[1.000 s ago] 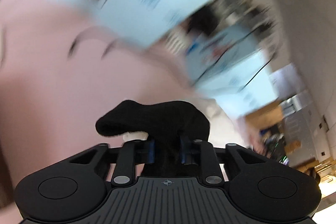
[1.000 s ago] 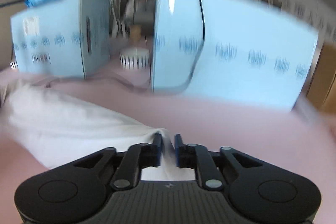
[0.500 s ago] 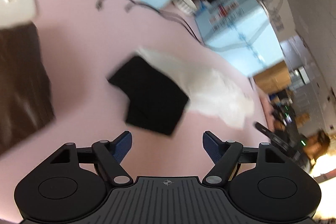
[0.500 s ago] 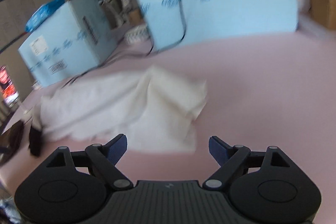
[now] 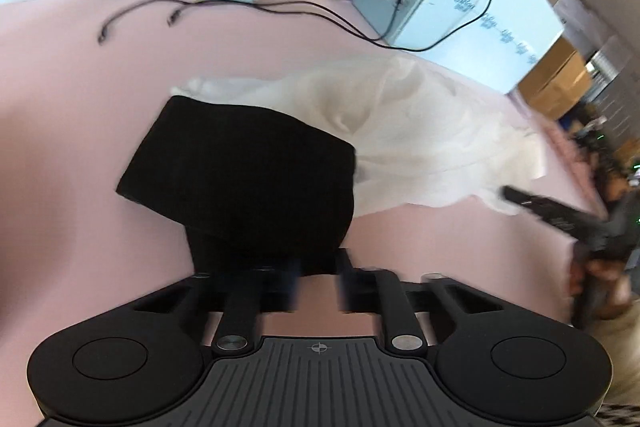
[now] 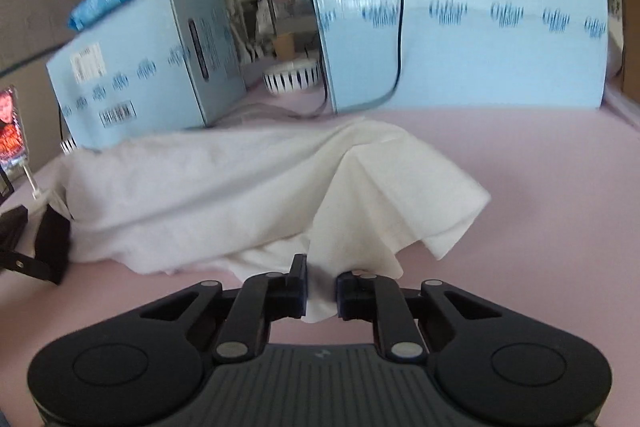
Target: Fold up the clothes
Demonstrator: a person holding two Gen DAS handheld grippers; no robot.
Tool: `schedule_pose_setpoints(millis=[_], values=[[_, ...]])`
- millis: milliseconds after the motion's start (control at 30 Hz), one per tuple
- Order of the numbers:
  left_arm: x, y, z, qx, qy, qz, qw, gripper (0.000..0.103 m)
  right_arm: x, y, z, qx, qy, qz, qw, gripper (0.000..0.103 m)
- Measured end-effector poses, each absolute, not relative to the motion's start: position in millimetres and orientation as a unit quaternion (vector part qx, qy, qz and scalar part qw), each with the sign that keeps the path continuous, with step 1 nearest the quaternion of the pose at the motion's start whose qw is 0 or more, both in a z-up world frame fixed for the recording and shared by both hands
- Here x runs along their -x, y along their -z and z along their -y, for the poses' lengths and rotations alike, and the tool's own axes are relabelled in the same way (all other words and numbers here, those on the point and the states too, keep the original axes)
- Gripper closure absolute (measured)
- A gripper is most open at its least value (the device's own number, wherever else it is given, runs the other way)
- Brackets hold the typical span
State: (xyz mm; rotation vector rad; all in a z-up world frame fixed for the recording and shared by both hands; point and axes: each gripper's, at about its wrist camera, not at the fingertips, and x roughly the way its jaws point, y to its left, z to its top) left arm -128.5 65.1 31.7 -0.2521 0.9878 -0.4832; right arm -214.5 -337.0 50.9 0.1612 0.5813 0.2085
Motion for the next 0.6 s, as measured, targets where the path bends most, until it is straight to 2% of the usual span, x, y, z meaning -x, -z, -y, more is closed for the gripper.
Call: schedule_pose_setpoints(millis=[200,467,600], values=[[150,-69,-87,0.141,0.221,-0.429,0.864,0.095,244,-91,344,-0.105,-0.129,-0.218,0.962,0.089],[197,-141,-134,0.199,0.214,-0.325,0.899,0.096,294,-158,347,-0.118,-0.172,-0.1,0.973,0.089],[211,-149,-132,0.178,0.215,-0.325,0.903,0.099,302,-177,347,-0.13,-0.179,-0.062,0.973,0.09]])
